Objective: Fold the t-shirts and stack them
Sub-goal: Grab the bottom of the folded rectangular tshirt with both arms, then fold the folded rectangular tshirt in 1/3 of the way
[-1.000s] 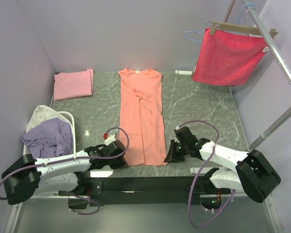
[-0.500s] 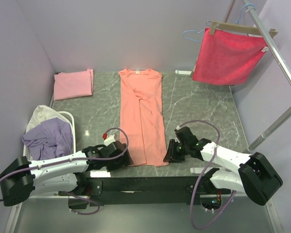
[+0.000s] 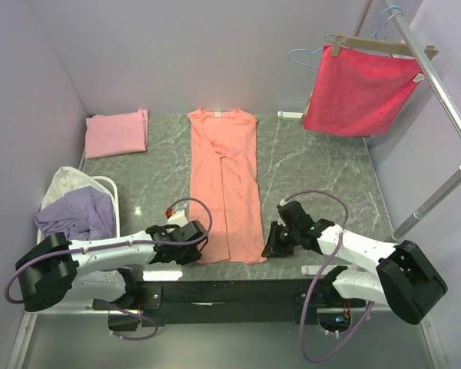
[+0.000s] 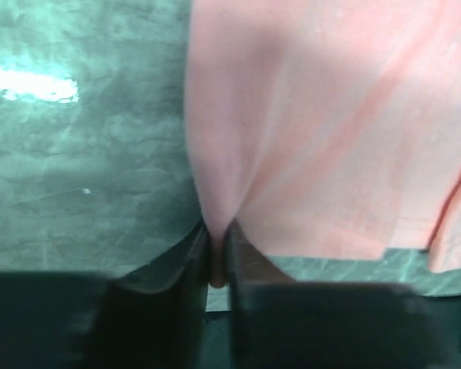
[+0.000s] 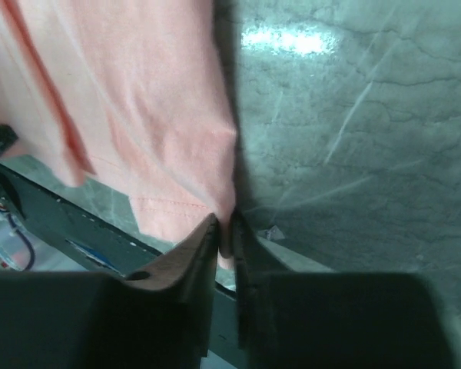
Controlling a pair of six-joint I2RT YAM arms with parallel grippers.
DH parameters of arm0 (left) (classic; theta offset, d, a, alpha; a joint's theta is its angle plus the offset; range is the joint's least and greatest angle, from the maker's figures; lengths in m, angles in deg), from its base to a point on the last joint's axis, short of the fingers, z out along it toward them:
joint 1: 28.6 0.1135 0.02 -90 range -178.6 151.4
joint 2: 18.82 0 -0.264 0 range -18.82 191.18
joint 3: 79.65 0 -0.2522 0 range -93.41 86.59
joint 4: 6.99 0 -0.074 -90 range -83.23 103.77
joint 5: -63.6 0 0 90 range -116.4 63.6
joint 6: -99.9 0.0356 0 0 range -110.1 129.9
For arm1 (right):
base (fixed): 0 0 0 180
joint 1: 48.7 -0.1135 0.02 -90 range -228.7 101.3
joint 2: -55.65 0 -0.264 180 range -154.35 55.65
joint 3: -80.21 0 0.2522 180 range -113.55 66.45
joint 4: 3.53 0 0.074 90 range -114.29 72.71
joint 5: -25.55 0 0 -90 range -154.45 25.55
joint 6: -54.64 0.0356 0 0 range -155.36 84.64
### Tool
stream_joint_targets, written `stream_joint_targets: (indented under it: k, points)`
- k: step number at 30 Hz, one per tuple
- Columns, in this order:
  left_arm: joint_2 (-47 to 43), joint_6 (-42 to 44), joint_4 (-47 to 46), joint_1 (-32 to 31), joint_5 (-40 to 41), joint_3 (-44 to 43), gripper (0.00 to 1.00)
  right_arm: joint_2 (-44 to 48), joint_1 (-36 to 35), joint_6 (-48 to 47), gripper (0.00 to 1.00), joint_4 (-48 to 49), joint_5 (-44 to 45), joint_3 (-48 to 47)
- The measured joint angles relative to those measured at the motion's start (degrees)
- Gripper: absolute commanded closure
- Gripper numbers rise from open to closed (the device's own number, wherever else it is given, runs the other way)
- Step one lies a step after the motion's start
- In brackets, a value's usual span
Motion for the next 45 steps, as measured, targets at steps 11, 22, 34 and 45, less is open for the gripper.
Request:
stream_joint_targets:
  k: [11,22,34,45]
  points:
    - [-3.6,0.5,0.2,0.0,-0.1,1.9,0.99,2.3,0.0,-1.6,1.00,-2.9,0.8,-0.5]
    - [-3.4,3.5,10.5,0.2,2.8,-5.5,0.99,3.5,-0.1,-6.1,0.99,-6.9,1.3,-10.1]
    - [4.6,13.9,9.6,10.1,5.5,-13.5,0.96,-6.3,0.0,-10.4,0.94,-8.5,1.2,-20.2]
    - [15.2,26.7,3.7,21.2,5.6,-22.9,0.98,-18.7,3.4,-14.1,0.94,-9.0,1.5,-30.6]
